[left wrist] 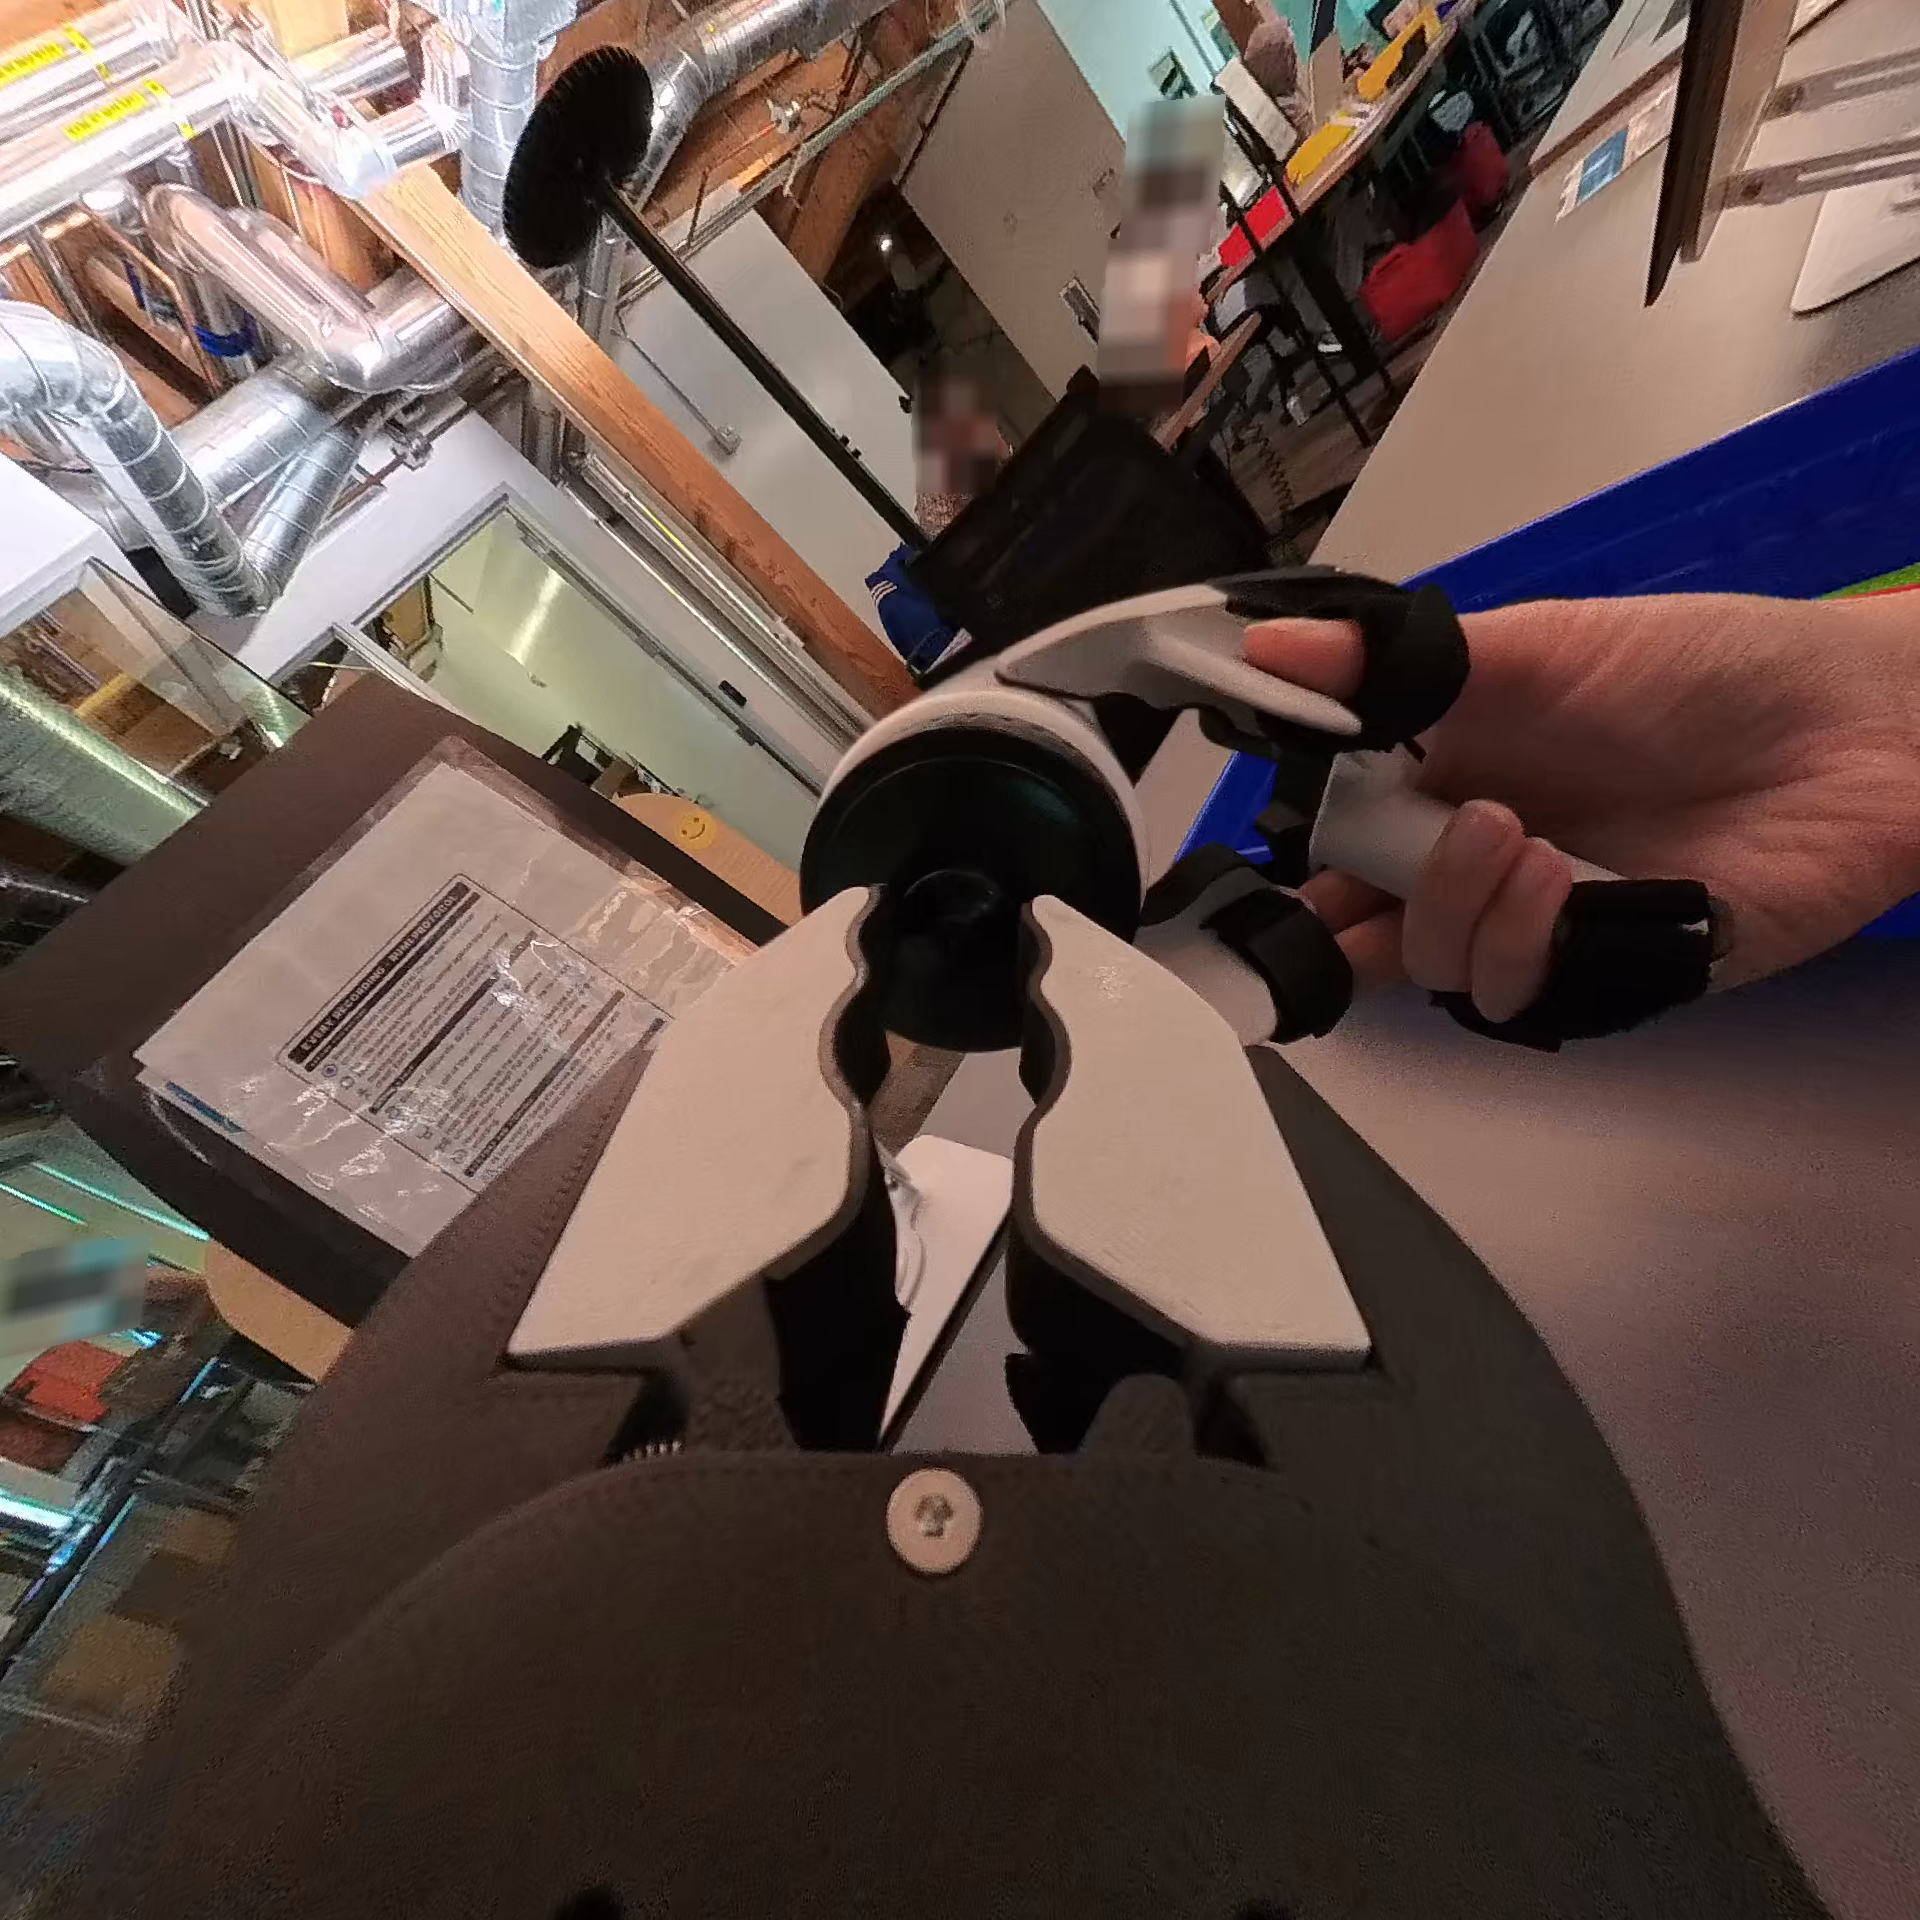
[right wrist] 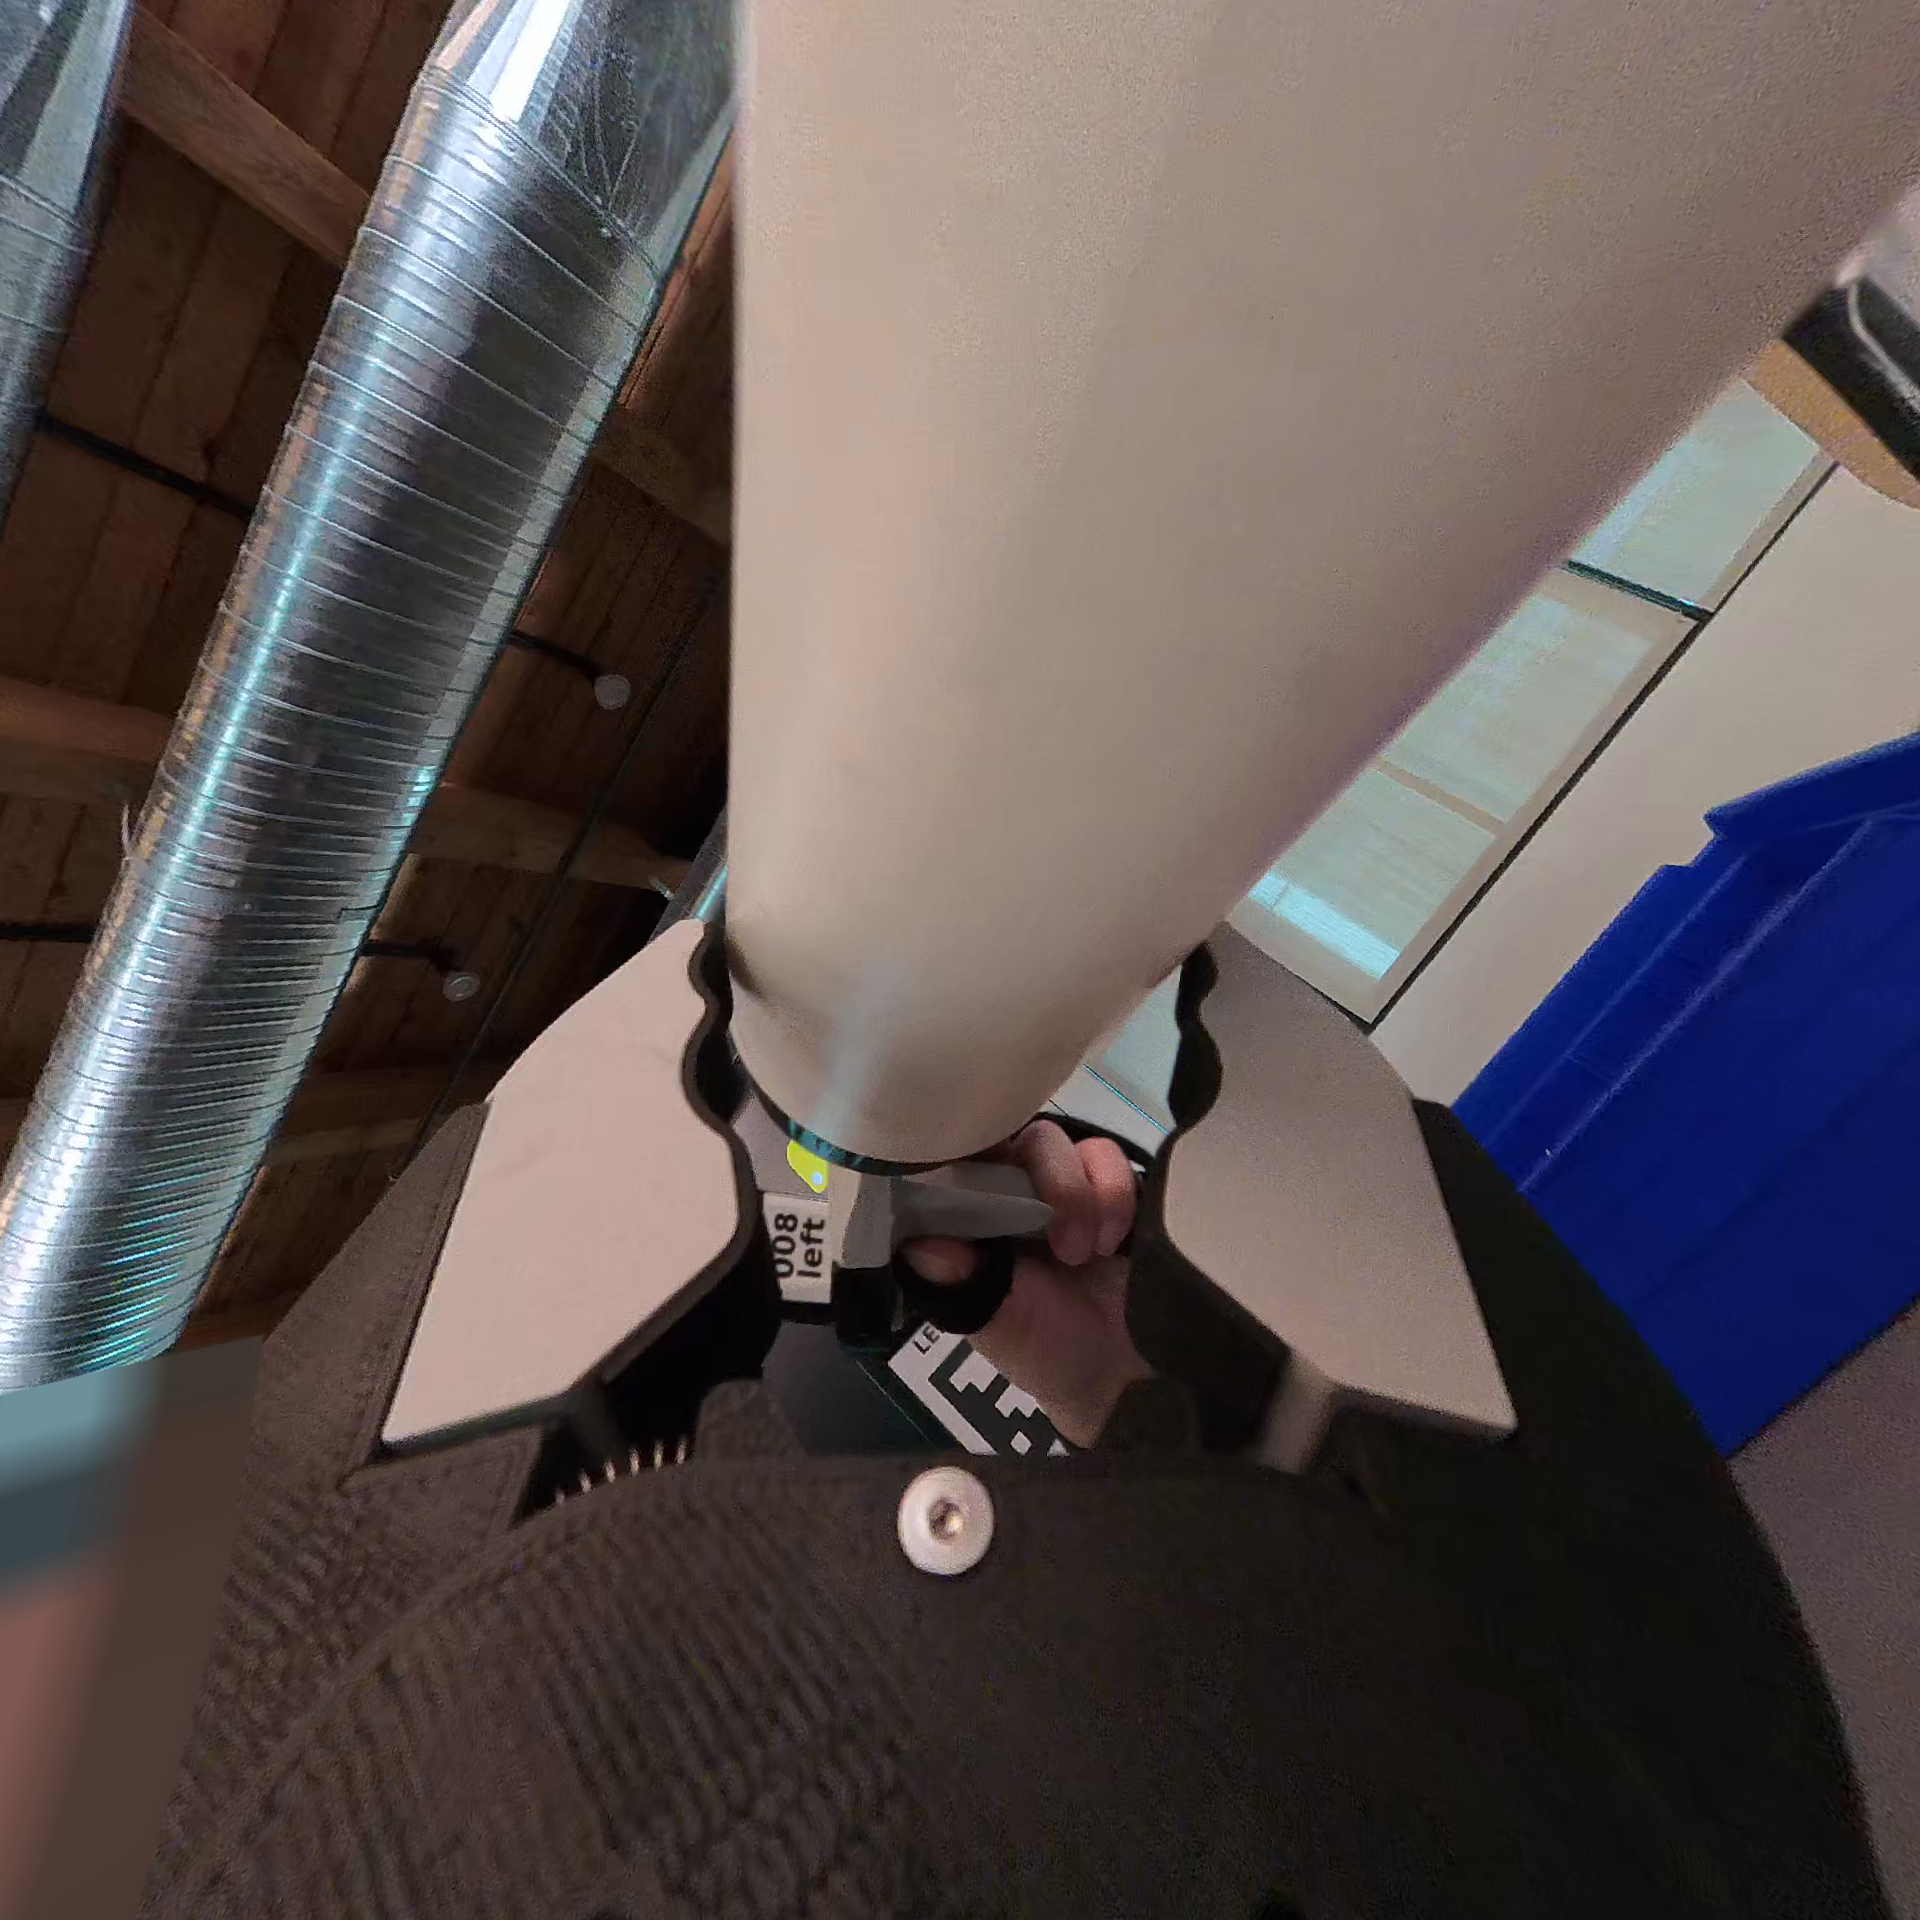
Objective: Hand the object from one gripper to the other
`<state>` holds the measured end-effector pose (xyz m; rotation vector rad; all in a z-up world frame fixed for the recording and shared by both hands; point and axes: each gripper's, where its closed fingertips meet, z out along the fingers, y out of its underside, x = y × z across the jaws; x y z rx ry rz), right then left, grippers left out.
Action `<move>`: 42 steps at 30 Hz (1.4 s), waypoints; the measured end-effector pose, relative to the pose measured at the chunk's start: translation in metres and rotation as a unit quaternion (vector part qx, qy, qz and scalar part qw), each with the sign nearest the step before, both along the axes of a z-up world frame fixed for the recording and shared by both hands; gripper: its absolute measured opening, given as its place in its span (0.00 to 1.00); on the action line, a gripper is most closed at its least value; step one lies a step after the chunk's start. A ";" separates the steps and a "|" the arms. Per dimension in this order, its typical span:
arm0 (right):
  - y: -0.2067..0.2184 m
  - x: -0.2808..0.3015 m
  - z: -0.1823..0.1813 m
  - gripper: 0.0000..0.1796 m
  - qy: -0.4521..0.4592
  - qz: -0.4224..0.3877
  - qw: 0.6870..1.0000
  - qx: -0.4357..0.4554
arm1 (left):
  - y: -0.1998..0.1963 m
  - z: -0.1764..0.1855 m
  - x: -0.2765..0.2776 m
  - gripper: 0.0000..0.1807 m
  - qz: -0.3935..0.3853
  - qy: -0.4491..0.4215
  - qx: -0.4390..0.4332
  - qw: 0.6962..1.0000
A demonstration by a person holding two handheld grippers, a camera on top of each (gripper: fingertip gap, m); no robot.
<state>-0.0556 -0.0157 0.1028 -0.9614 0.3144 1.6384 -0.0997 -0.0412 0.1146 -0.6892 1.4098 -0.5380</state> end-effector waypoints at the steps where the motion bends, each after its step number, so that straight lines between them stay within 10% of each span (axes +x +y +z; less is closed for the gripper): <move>1: 0.001 0.000 -0.002 0.47 0.000 0.002 1.000 -0.001 | 0.000 0.000 0.000 0.12 0.002 -0.002 0.005 1.000; 20: 0.021 0.000 -0.038 0.50 -0.127 -0.086 0.988 -0.022 | 0.029 0.018 -0.019 0.11 0.068 -0.005 0.046 0.997; 32: 0.013 -0.031 -0.042 0.50 -0.483 -0.203 0.850 0.060 | 0.039 0.029 -0.033 0.00 0.050 -0.004 -0.024 0.998; 42: 0.050 -0.034 -0.125 0.51 -0.577 -0.158 0.793 -0.118 | 0.081 0.047 -0.062 0.00 0.072 -0.027 -0.116 0.990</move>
